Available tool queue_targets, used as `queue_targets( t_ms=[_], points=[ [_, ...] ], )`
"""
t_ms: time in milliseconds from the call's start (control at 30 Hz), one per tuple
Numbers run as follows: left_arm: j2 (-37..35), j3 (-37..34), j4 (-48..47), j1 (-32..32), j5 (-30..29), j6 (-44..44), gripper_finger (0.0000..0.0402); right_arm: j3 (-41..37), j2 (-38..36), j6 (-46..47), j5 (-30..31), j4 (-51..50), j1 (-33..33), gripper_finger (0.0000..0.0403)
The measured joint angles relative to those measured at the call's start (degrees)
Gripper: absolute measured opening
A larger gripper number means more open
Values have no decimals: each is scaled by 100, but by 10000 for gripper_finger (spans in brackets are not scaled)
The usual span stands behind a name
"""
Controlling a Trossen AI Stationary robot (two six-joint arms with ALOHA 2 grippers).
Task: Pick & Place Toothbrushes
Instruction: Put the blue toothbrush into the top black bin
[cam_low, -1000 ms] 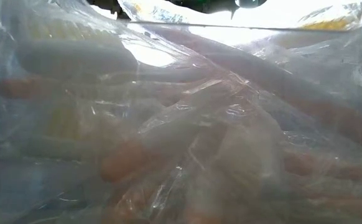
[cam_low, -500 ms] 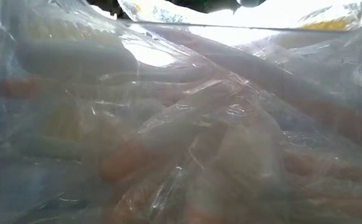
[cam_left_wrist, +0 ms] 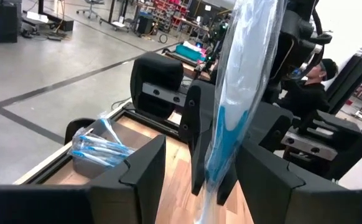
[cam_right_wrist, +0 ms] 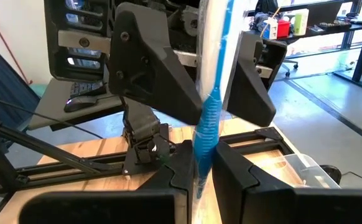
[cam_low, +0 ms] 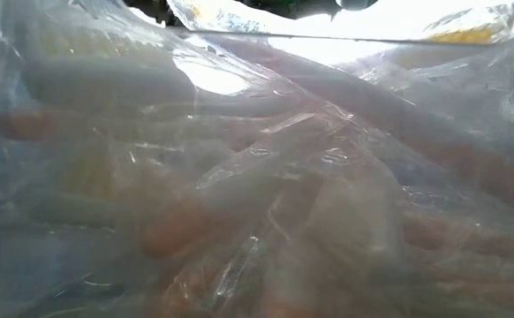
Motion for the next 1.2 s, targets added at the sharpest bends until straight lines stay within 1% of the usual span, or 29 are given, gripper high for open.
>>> queue_targets(
  t_ms=[100,300,467,600,733,900,1033,1200],
  points=[
    [-2,0,-106,0,16,-1,179,0,0,-1,35,-1,0,30],
    [-2,0,-185,0,-4,4,179,0,2,1,314,7,0,30],
    [-2,-2,-386,0,45,3,179,0,4,132,365,-66,30,30],
    [-53,-7,-532,0,56,169,179,0,1,132,475,-322,54,30],
    [-128,-9,-569,0,54,272,179,-2,-25,132,454,-653,52,30],
    [-311,-7,-708,0,51,553,179,-11,-277,-44,489,-1197,1,30],
    [-525,-7,-986,0,-5,719,179,-11,-533,-86,821,-1799,-39,30],
    [-731,-7,-1331,0,-273,781,179,-6,-984,-320,1705,-2607,-61,30]
  ],
)
